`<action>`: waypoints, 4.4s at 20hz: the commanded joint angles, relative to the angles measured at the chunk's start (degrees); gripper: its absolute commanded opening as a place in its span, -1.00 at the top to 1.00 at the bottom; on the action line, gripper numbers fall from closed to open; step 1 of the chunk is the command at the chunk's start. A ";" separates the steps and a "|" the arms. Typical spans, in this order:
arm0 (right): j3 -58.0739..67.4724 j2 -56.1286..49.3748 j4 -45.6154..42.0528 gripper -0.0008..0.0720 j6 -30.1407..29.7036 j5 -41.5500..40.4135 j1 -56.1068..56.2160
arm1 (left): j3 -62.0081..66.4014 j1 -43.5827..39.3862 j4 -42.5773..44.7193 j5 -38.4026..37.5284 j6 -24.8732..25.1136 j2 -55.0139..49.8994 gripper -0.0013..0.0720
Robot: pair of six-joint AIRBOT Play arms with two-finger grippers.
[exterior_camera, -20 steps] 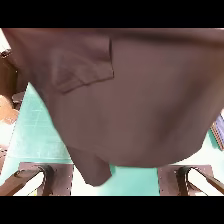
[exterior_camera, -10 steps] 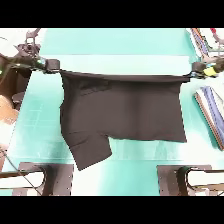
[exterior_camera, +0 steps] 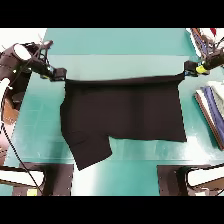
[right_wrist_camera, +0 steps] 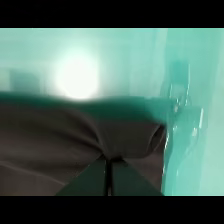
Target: Fold the shirts.
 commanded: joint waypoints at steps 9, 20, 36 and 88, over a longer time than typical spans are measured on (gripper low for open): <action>-17.88 9.07 0.17 -0.08 0.63 1.38 -1.25 | -12.70 0.02 7.19 -9.40 -4.66 6.62 -0.36; -17.90 21.70 0.74 -0.08 0.63 0.42 -2.36 | -57.37 -7.19 -2.08 -7.98 -13.81 41.99 -0.36; -22.51 23.61 -1.29 -0.08 0.39 11.58 -6.23 | -60.67 -8.11 -14.60 3.34 -10.49 41.99 0.89; -20.52 8.68 11.89 -0.17 -2.60 2.40 -6.97 | -24.00 -8.04 -0.20 14.21 -10.14 15.76 -0.63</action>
